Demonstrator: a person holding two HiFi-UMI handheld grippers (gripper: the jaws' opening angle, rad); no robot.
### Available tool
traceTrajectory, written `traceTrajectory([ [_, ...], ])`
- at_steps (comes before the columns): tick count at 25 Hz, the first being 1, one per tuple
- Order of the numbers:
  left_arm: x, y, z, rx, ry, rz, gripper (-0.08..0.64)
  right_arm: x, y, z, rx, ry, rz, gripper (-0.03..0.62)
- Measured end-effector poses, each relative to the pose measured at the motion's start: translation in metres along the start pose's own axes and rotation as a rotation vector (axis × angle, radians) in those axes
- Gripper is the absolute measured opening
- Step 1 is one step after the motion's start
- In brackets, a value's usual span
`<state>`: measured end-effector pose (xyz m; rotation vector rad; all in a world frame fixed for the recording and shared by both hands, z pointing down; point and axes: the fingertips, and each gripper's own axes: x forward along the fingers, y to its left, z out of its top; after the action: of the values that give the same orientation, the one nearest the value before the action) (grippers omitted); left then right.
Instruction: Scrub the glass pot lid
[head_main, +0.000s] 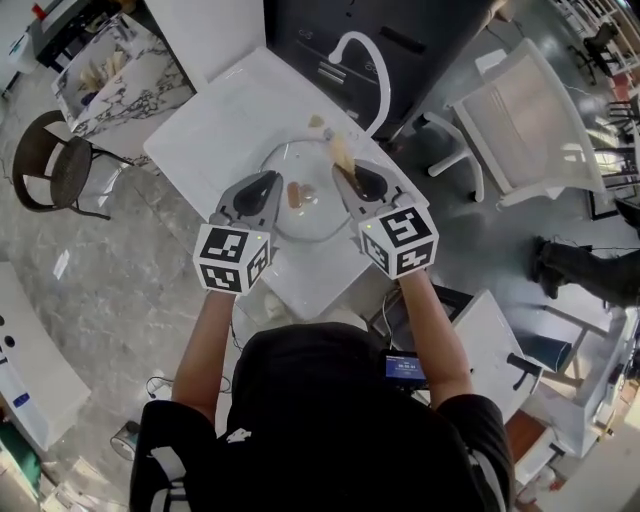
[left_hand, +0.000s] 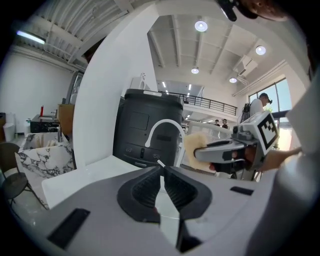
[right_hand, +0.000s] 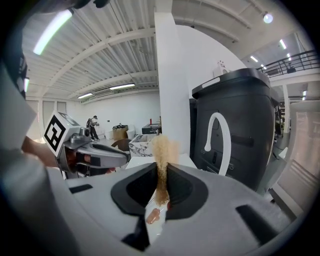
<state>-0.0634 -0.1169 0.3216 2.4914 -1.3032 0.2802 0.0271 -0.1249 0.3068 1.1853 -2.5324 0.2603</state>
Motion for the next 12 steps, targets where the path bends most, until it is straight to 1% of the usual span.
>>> traceTrajectory([
  [7, 0.034, 0.008, -0.049, -0.038, 0.118, 0.005, 0.020, 0.021, -0.018, -0.032, 0.001, 0.079, 0.045, 0.025],
  [12, 0.044, 0.023, -0.083, -0.089, 0.189, 0.034, 0.020, 0.036, -0.027, -0.057, 0.004, 0.140, 0.076, 0.025],
])
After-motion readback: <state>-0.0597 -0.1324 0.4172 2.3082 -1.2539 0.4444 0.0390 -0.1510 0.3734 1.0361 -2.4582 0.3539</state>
